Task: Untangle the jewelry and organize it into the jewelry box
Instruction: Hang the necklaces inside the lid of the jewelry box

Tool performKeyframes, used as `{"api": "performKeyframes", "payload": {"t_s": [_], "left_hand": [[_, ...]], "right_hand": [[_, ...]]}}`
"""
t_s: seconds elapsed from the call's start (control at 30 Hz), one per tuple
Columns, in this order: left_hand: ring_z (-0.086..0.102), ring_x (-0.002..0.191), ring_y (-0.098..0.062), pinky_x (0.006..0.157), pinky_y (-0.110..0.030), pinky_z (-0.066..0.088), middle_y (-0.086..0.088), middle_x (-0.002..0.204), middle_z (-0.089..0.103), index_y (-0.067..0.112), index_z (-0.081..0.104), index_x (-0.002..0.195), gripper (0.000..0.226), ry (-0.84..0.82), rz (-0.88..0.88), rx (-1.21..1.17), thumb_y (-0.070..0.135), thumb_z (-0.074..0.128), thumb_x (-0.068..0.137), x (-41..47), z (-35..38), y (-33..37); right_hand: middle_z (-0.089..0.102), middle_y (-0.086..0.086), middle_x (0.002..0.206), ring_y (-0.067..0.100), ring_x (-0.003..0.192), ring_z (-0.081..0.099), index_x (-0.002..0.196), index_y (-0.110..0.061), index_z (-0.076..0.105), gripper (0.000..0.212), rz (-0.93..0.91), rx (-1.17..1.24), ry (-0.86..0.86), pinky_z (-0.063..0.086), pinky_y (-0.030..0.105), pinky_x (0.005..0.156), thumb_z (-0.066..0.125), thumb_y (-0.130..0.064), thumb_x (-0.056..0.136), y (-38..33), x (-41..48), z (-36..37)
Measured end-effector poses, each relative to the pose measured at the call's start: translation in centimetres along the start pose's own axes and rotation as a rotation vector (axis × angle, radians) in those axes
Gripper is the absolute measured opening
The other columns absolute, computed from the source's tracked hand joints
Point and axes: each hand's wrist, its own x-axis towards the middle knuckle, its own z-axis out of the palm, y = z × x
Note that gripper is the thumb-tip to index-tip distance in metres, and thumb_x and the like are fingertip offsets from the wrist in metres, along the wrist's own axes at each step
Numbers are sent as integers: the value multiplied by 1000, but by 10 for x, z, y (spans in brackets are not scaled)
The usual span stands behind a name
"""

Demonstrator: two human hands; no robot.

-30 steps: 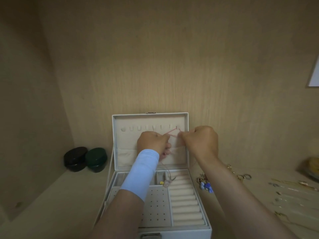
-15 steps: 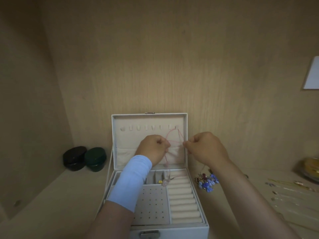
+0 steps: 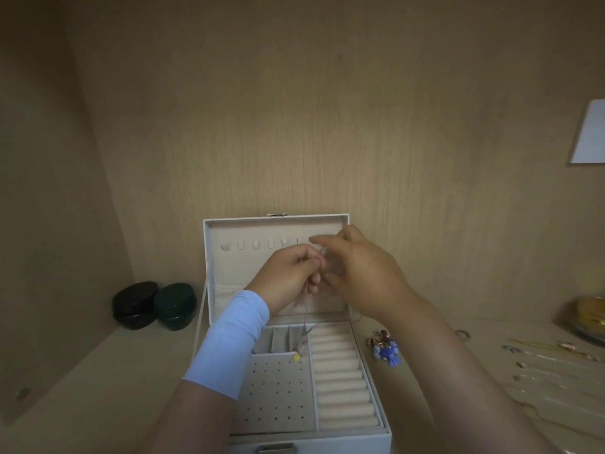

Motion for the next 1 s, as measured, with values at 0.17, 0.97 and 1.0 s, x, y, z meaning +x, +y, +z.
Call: {"api": "performKeyframes", "payload": {"t_s": [0.17,0.97,1.0], "left_hand": [[49,47,-11,47,-22,39,6,55,54,16,66,74,24,56,5,157,9,52,93,6,-7,2],[57,37,-22,46,-28,51,-6,51,67,3,70,72,40,326,-287,-29,41,67,87,32,24,12],[57,36,-23,46,-26,48,-6,50,66,3,71,74,40,329,-295,-38,40,68,86,33,23,12]], "right_hand": [[56,-9,98,12,88,60,107,-34,74,16,55,0,73,38,27,65,65,-36,93,9,7,9],[67,-6,86,18,79,64,79,-24,68,16,584,40,450,44,28,62,72,-39,81,-8,35,12],[66,-5,89,19,79,64,80,-24,68,15,563,14,444,41,28,61,71,-38,82,-8,36,11]]}}
